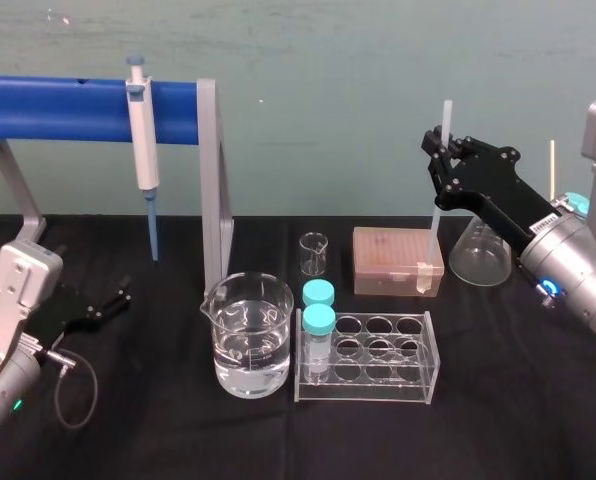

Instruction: Pick up the stirring rod with one hand, then place it down.

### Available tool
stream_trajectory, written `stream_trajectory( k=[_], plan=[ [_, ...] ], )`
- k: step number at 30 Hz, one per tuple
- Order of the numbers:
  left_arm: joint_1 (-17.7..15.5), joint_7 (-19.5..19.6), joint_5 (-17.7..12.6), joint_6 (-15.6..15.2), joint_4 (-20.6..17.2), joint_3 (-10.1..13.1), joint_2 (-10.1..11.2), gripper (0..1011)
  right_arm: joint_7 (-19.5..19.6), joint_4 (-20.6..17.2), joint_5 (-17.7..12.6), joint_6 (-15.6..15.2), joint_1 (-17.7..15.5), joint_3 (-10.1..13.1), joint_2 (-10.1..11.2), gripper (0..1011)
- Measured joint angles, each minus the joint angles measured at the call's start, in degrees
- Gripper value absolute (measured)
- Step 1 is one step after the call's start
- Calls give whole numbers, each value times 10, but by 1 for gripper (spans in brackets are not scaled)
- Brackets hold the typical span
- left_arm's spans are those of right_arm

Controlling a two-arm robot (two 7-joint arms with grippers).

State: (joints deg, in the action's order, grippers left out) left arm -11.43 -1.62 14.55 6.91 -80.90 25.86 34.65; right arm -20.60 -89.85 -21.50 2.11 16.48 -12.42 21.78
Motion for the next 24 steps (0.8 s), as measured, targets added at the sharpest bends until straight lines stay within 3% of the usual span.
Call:
stream_trajectory(
  k=[24],
  plan=[
    [0, 0, 0, 0, 0, 0, 0, 1000, -2, 11, 1, 0, 8, -2, -3, 66]
  ],
)
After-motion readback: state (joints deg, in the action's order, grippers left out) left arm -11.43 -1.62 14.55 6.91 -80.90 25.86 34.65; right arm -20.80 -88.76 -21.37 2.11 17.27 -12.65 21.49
